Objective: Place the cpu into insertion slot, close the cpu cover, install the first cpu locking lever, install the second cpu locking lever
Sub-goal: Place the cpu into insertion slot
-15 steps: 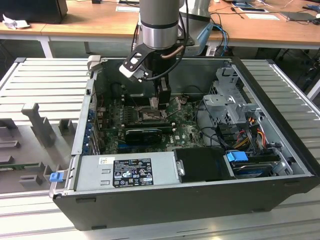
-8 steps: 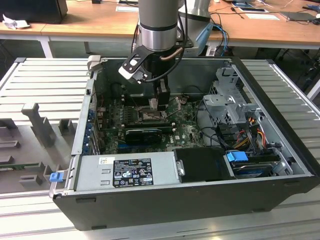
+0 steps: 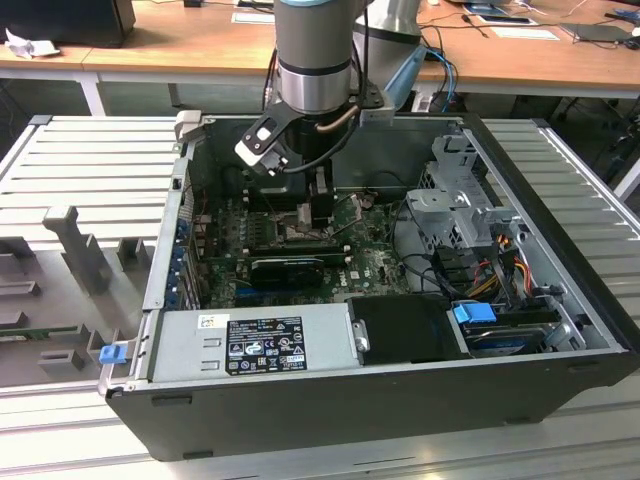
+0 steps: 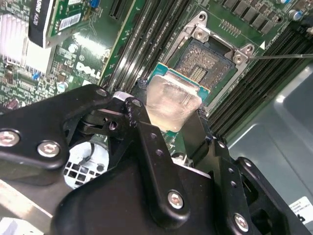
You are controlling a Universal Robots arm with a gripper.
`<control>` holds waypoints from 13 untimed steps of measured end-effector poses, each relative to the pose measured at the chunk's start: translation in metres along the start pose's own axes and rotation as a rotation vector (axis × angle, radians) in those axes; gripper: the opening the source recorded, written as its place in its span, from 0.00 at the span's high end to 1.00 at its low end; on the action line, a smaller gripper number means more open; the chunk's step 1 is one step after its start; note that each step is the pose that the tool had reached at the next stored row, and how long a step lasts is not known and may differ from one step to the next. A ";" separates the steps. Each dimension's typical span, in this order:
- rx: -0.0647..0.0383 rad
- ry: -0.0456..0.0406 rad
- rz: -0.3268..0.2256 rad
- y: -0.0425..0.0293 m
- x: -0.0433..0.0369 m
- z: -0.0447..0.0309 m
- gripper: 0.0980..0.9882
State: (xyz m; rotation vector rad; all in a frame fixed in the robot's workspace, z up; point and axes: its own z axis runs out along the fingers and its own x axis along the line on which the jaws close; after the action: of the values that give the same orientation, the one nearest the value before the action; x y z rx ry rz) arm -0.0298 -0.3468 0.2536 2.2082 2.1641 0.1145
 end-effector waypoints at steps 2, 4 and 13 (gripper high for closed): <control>0.000 -0.0001 0.000 -0.0015 -0.0001 0.0023 0.52; 0.000 0.0000 0.000 -0.0024 -0.0001 0.0035 0.52; 0.000 0.0000 0.000 -0.0066 0.0098 0.0110 0.52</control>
State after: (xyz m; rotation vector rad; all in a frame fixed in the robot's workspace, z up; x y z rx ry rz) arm -0.0352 -0.3367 0.2423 2.2083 2.1640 0.1144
